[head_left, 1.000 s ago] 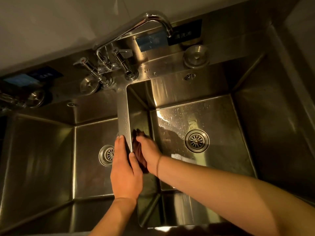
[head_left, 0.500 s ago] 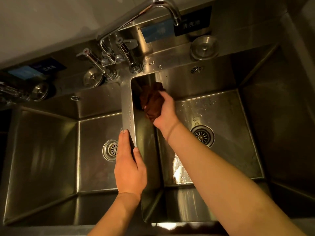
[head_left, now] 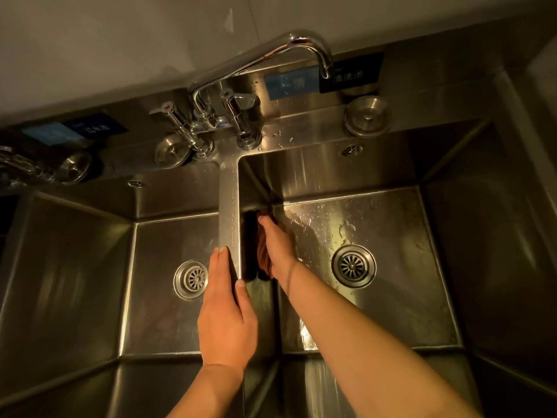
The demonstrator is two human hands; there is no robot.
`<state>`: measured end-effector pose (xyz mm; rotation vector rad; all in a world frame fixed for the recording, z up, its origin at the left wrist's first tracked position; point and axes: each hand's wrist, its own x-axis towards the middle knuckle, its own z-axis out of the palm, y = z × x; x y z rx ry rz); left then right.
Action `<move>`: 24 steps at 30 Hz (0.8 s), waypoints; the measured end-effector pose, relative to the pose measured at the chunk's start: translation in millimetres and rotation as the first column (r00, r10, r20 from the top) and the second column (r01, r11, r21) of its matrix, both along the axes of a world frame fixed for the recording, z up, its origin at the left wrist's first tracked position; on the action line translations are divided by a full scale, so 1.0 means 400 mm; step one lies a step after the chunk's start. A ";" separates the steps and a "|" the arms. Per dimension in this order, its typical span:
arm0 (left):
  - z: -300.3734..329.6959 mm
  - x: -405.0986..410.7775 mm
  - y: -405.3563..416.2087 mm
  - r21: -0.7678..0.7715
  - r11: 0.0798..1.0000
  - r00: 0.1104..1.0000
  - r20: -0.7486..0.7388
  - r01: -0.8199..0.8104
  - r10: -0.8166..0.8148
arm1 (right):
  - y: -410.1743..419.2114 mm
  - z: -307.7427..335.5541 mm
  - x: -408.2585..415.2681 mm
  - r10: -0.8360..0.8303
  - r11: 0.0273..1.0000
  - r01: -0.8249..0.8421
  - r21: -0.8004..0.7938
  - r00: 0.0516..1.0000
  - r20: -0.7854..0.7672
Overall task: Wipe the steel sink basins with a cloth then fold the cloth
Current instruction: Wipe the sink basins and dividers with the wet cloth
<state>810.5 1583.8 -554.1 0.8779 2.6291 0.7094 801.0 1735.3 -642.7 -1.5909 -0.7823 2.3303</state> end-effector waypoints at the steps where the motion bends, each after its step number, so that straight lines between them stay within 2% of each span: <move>1: -0.001 -0.001 -0.001 -0.001 1.000 1.000 -0.003 0.000 0.000 | -0.005 0.001 0.003 0.007 1.000 -0.007 0.006 1.000 -0.006; 5: -0.002 -0.001 0.001 -0.002 1.000 1.000 0.000 0.002 -0.002 | -0.028 0.010 0.020 0.061 0.997 -0.061 0.057 0.998 -0.003; 7: -0.003 -0.001 0.003 -0.012 1.000 1.000 0.007 -0.004 0.004 | -0.043 0.011 0.029 0.077 0.996 -0.079 0.032 0.996 0.034; 9: -0.003 -0.001 0.002 -0.019 1.000 1.000 0.015 -0.011 0.011 | -0.041 0.029 0.047 0.125 0.988 -0.121 -0.098 0.991 0.038; 11: -0.001 -0.003 0.002 -0.010 1.000 1.000 0.018 -0.018 0.018 | 0.001 0.045 0.071 0.133 0.941 -0.129 -0.311 0.991 -0.010; 12: -0.001 -0.003 0.004 -0.008 1.000 1.000 0.017 -0.020 0.020 | 0.033 0.047 0.087 0.078 0.918 -0.086 -0.388 0.996 -0.037; 14: 0.000 -0.002 0.006 -0.011 1.000 1.000 0.010 -0.022 0.022 | 0.109 0.045 0.130 -0.126 0.897 0.076 -0.435 0.988 -0.087; 16: 0.001 -0.002 0.007 -0.004 1.000 1.000 0.001 -0.013 0.013 | 0.195 0.062 0.181 -0.323 0.869 0.206 -0.450 0.925 -0.201; 18: 0.001 -0.004 0.006 -0.002 1.000 1.000 -0.007 0.000 0.000 | 0.273 0.079 0.227 -0.394 0.874 0.272 -0.402 0.881 -0.261; 21: -0.002 -0.010 0.008 -0.034 0.999 0.998 -0.046 0.037 -0.038 | 0.383 0.091 0.285 -0.459 0.882 0.432 -0.187 0.877 -0.142; 24: -0.002 -0.009 0.013 -0.076 0.995 0.993 -0.095 0.064 -0.071 | 0.444 0.109 0.312 -0.555 0.832 0.550 -0.079 0.822 -0.127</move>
